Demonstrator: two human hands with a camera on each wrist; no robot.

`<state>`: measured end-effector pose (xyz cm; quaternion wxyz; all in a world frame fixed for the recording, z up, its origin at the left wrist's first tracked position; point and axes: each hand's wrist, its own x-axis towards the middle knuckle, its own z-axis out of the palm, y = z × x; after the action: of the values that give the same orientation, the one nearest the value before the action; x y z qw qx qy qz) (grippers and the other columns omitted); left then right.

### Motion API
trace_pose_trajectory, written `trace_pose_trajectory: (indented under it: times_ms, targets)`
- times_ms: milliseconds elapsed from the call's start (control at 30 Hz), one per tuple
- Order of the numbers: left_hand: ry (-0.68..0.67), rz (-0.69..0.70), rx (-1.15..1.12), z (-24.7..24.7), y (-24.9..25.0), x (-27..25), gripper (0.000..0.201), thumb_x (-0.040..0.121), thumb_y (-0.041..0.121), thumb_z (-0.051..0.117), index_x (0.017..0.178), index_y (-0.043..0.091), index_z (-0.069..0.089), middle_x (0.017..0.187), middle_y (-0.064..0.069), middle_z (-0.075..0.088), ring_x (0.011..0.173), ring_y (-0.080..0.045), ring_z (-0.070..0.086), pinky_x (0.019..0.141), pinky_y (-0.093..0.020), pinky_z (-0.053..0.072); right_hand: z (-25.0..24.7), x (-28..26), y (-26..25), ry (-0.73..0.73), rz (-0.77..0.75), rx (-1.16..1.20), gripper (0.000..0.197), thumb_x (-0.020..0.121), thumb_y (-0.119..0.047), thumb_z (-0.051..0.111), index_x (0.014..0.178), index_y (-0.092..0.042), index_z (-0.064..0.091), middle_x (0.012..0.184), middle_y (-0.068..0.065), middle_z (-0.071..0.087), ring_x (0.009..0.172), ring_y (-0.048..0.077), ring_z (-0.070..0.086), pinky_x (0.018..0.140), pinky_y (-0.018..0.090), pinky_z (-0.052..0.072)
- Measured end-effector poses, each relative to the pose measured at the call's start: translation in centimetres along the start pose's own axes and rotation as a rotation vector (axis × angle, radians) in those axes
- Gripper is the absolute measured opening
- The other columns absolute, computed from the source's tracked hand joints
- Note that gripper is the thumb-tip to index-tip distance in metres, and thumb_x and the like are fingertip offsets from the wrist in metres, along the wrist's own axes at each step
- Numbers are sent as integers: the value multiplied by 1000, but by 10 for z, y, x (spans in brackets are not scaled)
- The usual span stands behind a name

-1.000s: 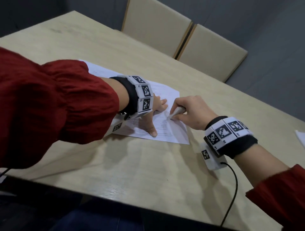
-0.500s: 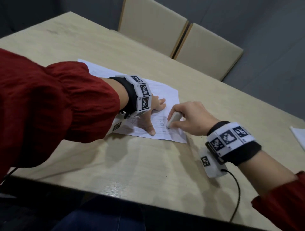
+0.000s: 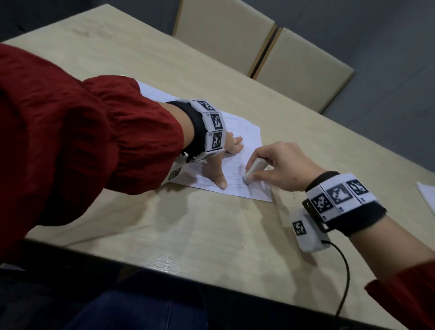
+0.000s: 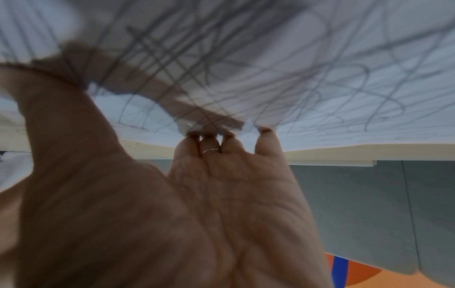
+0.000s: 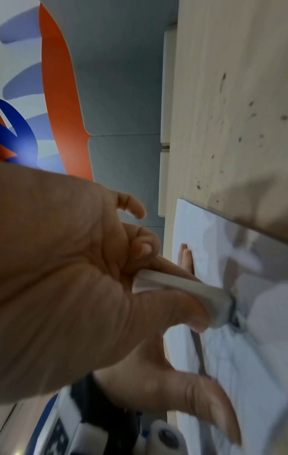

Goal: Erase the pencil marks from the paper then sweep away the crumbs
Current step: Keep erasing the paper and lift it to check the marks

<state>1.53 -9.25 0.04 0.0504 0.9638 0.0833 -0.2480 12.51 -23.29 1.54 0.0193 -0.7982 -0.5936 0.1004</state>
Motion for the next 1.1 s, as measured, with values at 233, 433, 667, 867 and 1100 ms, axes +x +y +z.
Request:
trace_pose_trajectory:
  times_ms: [233, 433, 667, 867, 1100]
  targets:
    - [3, -8, -36, 2, -5, 2, 117, 77, 63, 64, 154, 19, -12, 160, 4, -19, 149, -16, -8, 119, -36, 2, -2, 29, 8, 149, 89, -28, 17, 72, -37, 80, 76, -33, 64, 64, -22, 55, 73, 11, 51, 94, 40, 40]
    - [1, 1, -18, 3, -3, 4, 117, 77, 64, 65, 154, 21, -11, 160, 4, -20, 149, -18, -9, 121, -40, 0, 4, -20, 9, 64, 0, -27, 12, 73, -30, 78, 78, -34, 68, 65, -19, 61, 59, 5, 47, 79, 32, 35]
    - [5, 2, -43, 3, -3, 4, 118, 76, 62, 67, 154, 21, -11, 160, 2, -20, 149, -18, -10, 119, -38, -1, -2, 11, 4, 136, 36, -74, 15, 74, -34, 77, 77, -37, 62, 57, -22, 49, 60, 0, 44, 83, 34, 37]
    - [-12, 4, -48, 1, -3, 1, 118, 77, 60, 68, 154, 21, -12, 160, 2, -22, 149, -17, -12, 120, -39, -1, 2, -13, 10, 71, 60, -1, 13, 71, -23, 78, 76, -31, 69, 58, -20, 58, 54, 3, 44, 73, 27, 35]
    - [-20, 16, -30, 0, -2, 2, 118, 78, 60, 67, 154, 20, -13, 160, 3, -22, 149, -18, -12, 119, -39, 0, -3, -55, 10, -173, 65, 80, 12, 71, -25, 80, 79, -29, 72, 70, -12, 66, 67, 7, 54, 62, 19, 39]
